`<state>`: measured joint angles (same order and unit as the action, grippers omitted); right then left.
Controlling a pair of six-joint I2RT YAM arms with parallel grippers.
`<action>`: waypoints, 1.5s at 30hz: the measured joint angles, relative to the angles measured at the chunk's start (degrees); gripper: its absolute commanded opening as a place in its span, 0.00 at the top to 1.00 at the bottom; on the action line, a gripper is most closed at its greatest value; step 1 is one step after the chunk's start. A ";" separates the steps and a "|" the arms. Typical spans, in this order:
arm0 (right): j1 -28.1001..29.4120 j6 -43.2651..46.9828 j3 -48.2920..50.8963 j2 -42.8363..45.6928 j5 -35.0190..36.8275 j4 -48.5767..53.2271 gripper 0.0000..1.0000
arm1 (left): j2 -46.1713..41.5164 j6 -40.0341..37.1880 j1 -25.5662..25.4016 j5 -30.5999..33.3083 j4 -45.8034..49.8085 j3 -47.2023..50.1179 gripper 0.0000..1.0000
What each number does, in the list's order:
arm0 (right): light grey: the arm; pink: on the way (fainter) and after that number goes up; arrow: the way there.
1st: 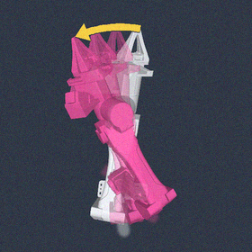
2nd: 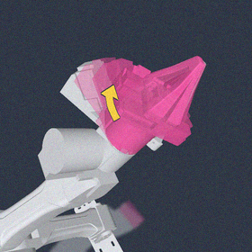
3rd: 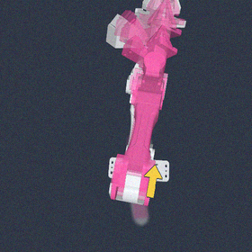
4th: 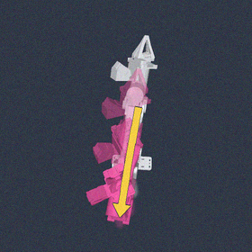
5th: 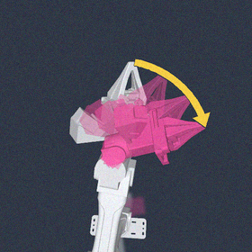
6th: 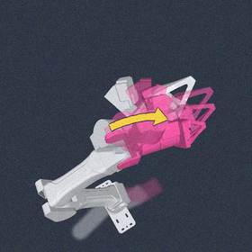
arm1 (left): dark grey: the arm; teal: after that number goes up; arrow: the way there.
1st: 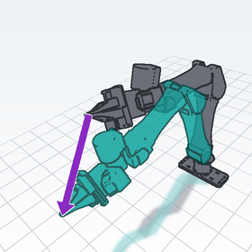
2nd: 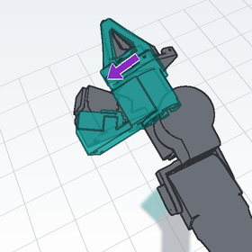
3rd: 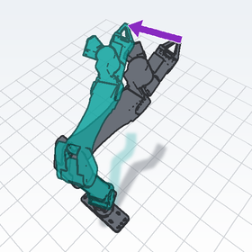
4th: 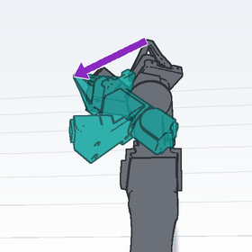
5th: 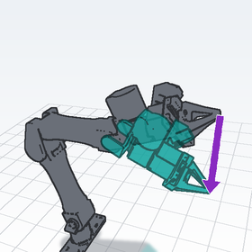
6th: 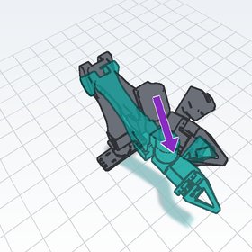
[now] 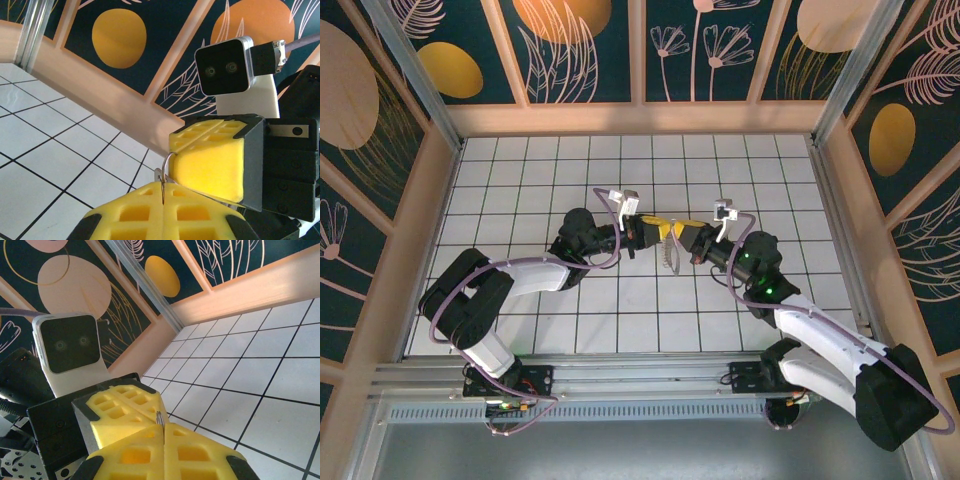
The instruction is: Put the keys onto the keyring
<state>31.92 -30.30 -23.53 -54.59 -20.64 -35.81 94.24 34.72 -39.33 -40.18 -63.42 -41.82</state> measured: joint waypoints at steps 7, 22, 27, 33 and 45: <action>-1.95 -0.07 1.20 0.00 -0.46 -0.04 1.00 | 0.00 0.00 0.00 0.44 0.07 0.00 1.00; -2.25 -1.42 2.73 0.04 -4.22 -1.38 1.00 | 0.00 0.02 0.00 0.76 -0.22 0.00 1.00; -2.27 -1.99 3.69 0.04 -4.61 -2.58 1.00 | 0.00 0.24 -0.02 0.57 -0.42 0.02 1.00; -2.69 -2.27 4.20 0.07 -4.83 -3.13 1.00 | 0.00 0.57 -0.07 0.61 -0.74 0.02 1.00; -5.62 -5.25 4.94 -0.07 -11.06 -6.19 1.00 | 0.00 1.97 -0.24 0.61 -4.13 0.35 1.00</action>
<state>26.30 -35.55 -18.59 -54.65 -31.70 -42.00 94.24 36.69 -39.57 -39.57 -67.55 -41.47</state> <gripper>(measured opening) 0.038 0.049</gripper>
